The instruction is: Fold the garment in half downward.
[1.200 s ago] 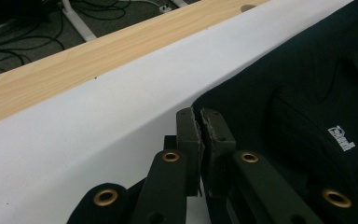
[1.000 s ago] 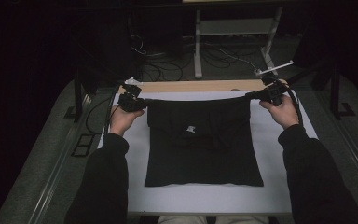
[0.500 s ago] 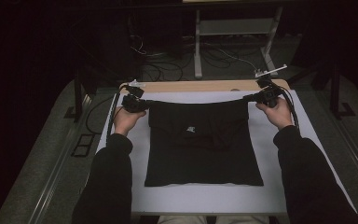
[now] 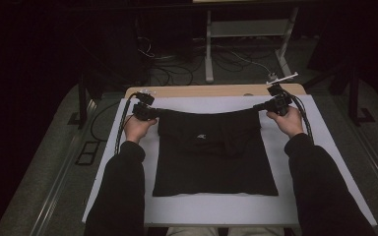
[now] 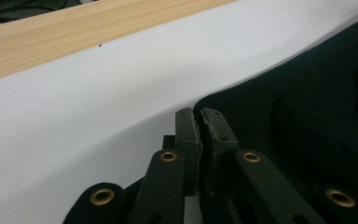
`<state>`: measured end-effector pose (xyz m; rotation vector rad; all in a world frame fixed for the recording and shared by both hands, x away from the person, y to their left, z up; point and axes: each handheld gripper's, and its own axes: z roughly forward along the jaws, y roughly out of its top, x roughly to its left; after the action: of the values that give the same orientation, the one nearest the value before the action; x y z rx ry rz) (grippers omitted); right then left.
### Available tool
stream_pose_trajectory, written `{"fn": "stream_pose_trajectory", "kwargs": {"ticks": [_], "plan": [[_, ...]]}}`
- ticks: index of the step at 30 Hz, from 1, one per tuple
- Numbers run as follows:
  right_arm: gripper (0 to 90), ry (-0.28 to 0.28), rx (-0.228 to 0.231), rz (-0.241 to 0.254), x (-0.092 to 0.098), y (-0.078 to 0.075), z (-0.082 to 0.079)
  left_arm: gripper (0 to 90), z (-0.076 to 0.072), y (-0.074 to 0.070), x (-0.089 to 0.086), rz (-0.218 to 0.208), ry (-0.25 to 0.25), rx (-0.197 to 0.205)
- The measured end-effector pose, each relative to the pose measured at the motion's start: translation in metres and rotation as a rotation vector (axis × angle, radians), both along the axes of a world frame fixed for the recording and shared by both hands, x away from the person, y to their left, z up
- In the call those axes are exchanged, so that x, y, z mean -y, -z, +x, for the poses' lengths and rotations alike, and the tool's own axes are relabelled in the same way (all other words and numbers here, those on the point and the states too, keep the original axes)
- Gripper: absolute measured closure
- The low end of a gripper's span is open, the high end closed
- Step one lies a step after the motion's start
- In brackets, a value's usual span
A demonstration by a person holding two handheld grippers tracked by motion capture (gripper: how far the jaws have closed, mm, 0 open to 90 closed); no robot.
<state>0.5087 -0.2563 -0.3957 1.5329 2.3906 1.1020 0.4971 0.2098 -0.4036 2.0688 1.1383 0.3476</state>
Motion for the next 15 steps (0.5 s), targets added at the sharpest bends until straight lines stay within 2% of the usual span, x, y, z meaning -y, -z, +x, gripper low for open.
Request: {"fn": "stream_pose_trajectory", "kwargs": {"ticks": [1,3,5,7,9,11,13,15], "plan": [[82.1,0.005,-0.001,0.015,0.001,-0.001,-0.001,76.5,0.000,-0.001,0.000,0.018,-0.010,-0.007],[80.2,0.003,-0.006,0.050,0.002,-0.003,-0.002,74.3,0.000,-0.002,-0.001,-0.002,-0.024,-0.025],[76.9,0.003,0.004,0.052,0.003,-0.005,-0.004,67.0,-0.001,-0.004,-0.003,-0.023,-0.033,-0.042],[73.6,0.006,0.012,0.053,0.003,-0.009,-0.005,58.4,-0.003,-0.007,-0.004,-0.014,-0.042,-0.047],[66.7,0.006,0.017,0.069,0.004,-0.011,-0.006,52.9,-0.005,-0.010,-0.005,-0.001,-0.044,-0.046],[55.5,0.007,0.034,0.075,0.004,-0.014,-0.008,47.2,-0.007,-0.014,-0.006,-0.002,-0.035,-0.039],[47.3,-0.002,0.036,0.081,0.002,-0.016,-0.009,45.9,-0.010,-0.018,-0.006,0.014,-0.017,-0.027],[41.8,-0.011,0.042,0.074,0.000,-0.018,-0.011,42.3,-0.012,-0.022,-0.005,0.001,-0.003,-0.029]]}}
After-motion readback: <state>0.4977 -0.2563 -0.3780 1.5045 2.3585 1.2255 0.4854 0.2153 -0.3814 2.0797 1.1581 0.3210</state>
